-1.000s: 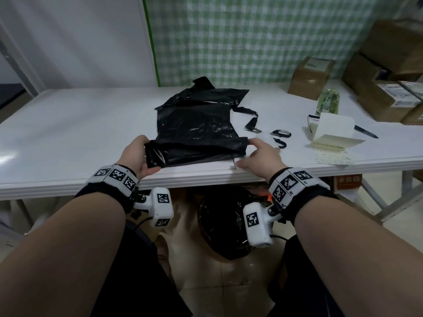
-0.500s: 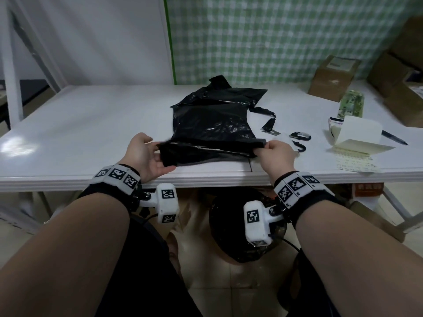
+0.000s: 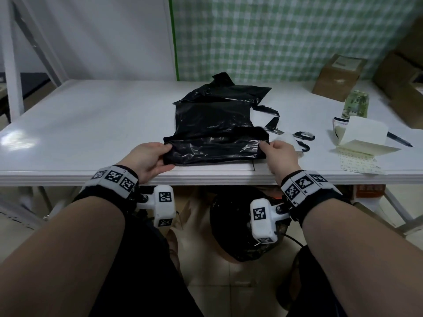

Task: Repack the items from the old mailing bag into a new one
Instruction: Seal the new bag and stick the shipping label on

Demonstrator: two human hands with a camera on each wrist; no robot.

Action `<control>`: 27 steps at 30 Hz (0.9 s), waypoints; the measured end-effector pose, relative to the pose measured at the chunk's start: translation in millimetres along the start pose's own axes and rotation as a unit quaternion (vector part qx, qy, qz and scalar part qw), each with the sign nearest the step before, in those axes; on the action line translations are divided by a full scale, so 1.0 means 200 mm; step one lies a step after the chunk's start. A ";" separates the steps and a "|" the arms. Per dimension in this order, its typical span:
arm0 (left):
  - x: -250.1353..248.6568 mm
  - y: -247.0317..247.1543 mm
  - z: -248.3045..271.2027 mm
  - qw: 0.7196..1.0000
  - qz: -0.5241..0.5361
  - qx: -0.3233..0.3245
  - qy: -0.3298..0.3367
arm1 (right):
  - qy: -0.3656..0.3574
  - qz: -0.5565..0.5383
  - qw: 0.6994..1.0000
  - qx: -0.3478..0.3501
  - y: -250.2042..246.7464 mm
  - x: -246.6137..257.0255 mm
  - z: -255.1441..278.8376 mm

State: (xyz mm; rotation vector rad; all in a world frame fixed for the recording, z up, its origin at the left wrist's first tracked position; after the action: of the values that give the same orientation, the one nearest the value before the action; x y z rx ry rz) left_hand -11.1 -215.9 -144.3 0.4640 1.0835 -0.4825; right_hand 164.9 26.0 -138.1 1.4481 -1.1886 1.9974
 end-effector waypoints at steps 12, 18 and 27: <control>-0.05 0.05 -0.03 0.830 -0.508 -0.191 0.127 | 0.015 0.260 0.965 -0.003 0.03 -0.03 0.01; -0.01 0.10 -0.01 0.771 -0.583 -0.232 0.109 | 0.012 0.275 0.961 -0.037 0.01 -0.02 0.05; -0.03 0.44 0.00 0.740 -0.591 -0.026 0.320 | -0.206 0.329 0.921 -0.024 0.20 0.16 0.13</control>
State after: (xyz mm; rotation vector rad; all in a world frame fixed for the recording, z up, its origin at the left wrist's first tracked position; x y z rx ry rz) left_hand 38.2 -145.4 -128.9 -0.2313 2.0270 -1.4818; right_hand 138.7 -22.8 -121.5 1.6421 -2.1236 2.0775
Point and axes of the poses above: each hand's wrist, its own z-axis away from the middle knuckle, its own y-axis out of the palm, x = y × z, the point moved 4 cm from there along -z, towards the middle knuckle, and after that the axes turned 5 degrees about x, right-handed, at the moved point
